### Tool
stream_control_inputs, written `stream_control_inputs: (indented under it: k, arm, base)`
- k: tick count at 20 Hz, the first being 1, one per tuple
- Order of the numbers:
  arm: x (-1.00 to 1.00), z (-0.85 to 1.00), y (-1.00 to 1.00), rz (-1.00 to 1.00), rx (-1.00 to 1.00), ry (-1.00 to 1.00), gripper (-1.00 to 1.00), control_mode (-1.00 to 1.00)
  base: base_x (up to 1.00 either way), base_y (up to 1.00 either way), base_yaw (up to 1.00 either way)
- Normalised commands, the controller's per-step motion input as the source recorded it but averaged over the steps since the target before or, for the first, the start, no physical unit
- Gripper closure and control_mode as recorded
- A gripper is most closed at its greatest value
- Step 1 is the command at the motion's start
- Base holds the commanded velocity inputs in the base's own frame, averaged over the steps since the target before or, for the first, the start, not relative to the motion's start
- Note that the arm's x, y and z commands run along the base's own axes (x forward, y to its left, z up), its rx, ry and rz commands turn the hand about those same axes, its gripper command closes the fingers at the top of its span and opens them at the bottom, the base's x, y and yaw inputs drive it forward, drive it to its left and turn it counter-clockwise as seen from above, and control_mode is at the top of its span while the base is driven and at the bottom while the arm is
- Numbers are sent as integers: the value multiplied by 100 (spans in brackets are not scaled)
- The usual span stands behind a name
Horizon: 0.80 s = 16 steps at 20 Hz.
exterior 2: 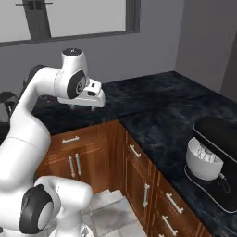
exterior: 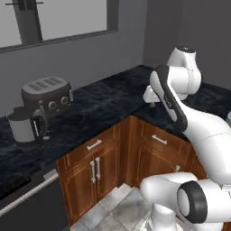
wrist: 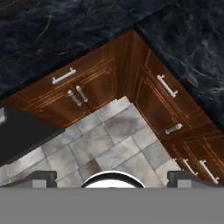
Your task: Navigate to the toaster.
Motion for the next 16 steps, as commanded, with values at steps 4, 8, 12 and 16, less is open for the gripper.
stream_control_inputs:
  k: [4, 8, 12, 16]
  arm:
    - [0, 0, 0, 0, 0, 0, -100, 100]
    - [0, 0, 0, 0, 0, 0, -100, 100]
    - [0, 0, 0, 0, 0, 0, -100, 100]
    - [0, 0, 0, 0, 0, 0, -100, 100]
  base:
    - [47, -30, 74]
    - [48, -29, 58]
    - [56, -25, 54]
    - [61, -33, 38]
